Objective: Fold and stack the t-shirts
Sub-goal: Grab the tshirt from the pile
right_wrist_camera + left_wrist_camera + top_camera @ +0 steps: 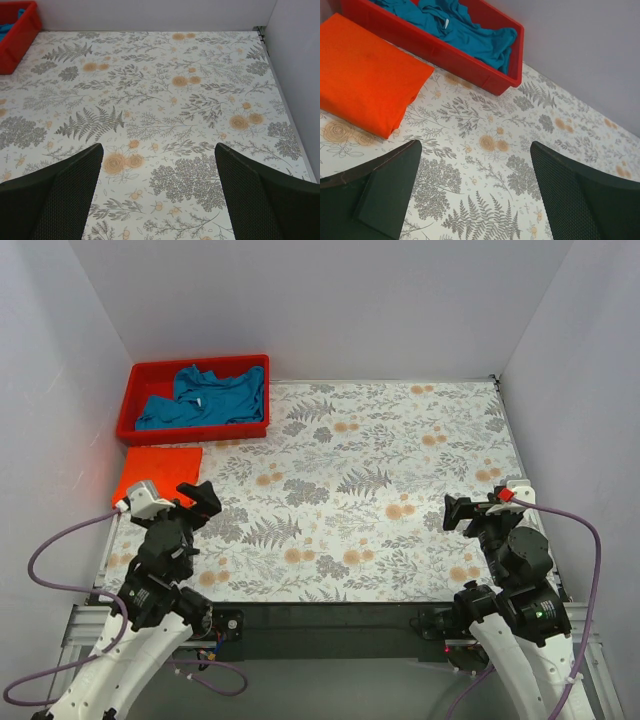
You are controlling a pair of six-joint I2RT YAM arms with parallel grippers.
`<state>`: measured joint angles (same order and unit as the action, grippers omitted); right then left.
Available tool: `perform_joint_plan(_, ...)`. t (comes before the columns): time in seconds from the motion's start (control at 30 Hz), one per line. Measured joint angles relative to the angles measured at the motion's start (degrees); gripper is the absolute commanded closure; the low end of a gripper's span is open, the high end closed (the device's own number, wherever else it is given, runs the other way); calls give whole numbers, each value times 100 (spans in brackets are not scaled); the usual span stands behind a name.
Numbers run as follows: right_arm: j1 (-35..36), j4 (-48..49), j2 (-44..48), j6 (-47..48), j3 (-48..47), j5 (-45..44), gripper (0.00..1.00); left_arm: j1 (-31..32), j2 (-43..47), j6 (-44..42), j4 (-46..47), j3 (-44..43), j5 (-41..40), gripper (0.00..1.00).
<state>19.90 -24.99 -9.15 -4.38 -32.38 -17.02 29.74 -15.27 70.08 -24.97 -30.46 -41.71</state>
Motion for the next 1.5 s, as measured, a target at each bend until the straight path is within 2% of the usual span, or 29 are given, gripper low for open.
perform_joint_plan(0.17, 0, 68, 15, 11, 55, 90, 2, -4, -866, -70, 208, -17, 407, 11)
perform_joint_plan(0.27, 0, 109, 28, 11, 70, 120, 2, -4, -1937, -63, 256, -262, 654, 10)
perform_joint_plan(0.4, 0, 144, 55, 13, 101, 168, 2, -42, -3877, -122, 369, -1141, 940, 8)
perform_joint_plan(0.5, 0, 153, 72, 13, 129, 199, 1, -177, -4933, -282, 638, -1738, 1147, 7)
perform_joint_plan(0.63, 0, 162, 109, 15, 138, 251, 1, -975, -6194, -315, 868, -2787, 1668, 7)
perform_joint_plan(0.83, 0, 166, 199, 15, 142, 308, 2, -2142, -8083, -387, 1250, -4588, 1676, 7)
perform_joint_plan(1.07, 0, 201, 201, 20, 144, 369, 2, -2813, -10347, -514, 1292, -6625, 1672, 8)
perform_joint_plan(1.23, 0, 214, 118, 35, 144, 428, 2, -3077, -11468, -501, 1290, -7313, 1764, 10)
perform_joint_plan(1.5, 0, 205, -275, 74, 144, 619, 4, -3370, -12419, -483, 1451, -7997, 1943, 15)
